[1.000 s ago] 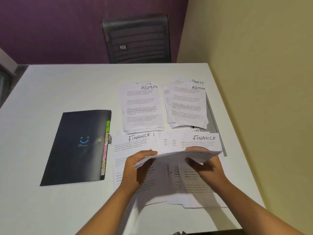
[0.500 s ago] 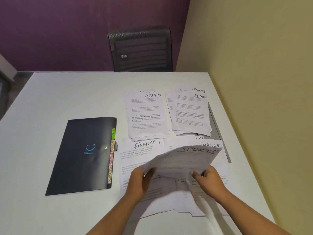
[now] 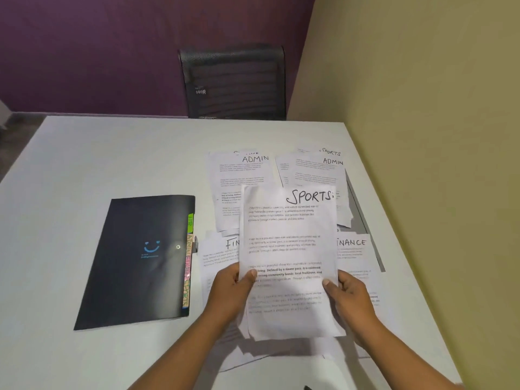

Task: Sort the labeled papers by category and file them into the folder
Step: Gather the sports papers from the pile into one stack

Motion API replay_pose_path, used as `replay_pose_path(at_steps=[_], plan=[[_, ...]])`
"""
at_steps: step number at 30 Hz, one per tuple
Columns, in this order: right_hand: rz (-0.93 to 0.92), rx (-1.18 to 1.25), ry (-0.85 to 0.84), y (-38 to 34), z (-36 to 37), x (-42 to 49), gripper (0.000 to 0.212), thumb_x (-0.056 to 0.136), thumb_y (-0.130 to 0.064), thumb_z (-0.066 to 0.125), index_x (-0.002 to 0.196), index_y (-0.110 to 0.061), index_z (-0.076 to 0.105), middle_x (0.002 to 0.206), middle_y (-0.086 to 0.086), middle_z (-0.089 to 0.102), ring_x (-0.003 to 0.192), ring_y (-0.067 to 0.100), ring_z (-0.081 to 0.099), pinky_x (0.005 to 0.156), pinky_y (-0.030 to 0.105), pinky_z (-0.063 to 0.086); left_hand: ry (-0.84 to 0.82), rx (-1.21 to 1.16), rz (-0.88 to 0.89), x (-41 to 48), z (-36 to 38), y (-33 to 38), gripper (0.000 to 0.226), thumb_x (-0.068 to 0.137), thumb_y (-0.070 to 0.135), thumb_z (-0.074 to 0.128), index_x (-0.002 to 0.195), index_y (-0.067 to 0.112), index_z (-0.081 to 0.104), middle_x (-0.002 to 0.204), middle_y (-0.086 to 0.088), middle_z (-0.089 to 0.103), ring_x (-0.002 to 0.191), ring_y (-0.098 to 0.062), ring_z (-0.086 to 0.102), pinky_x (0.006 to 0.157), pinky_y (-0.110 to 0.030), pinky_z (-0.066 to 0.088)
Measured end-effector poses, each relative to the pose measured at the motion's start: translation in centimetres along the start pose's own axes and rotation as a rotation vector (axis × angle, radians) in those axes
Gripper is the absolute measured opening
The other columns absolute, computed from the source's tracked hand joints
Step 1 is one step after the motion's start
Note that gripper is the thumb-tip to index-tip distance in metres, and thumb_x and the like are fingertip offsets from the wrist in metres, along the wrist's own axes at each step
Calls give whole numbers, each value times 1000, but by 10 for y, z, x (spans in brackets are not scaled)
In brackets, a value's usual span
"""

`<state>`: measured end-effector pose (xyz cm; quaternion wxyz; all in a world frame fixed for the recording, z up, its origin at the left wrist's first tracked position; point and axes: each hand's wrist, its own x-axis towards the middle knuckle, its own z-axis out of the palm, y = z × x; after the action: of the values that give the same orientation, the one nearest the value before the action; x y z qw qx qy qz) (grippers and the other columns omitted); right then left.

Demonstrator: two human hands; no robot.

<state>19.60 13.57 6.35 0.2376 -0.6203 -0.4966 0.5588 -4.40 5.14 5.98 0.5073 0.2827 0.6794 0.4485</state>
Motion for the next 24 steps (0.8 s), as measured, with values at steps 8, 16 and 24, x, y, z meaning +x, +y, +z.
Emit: replay_pose_path(at_steps=[8,16,24], plan=[[133,82,-33,-4,-15,64,22,97,-3,54,108,-9,72,103,9,78,99,31,73,96,53,53,126,12,-178,36,5,11,34,100,41,52,94,12,69,95,-9,74,77,-20,69,68,-29,53],[219,50,7,-17,-29,140,22,98,-7,53,114,-12,68,108,6,73,98,28,69,93,45,56,415,210,-197,111,-8,32,23,94,26,62,78,10,66,82,-6,71,75,-24,69,69,-35,56],[287,12,18,3,-35,179,24,97,-8,57,119,-10,68,109,6,73,96,27,69,96,47,54,568,381,-264,192,-22,56,55,90,34,66,134,6,48,111,-7,68,105,-32,65,93,-39,51]])
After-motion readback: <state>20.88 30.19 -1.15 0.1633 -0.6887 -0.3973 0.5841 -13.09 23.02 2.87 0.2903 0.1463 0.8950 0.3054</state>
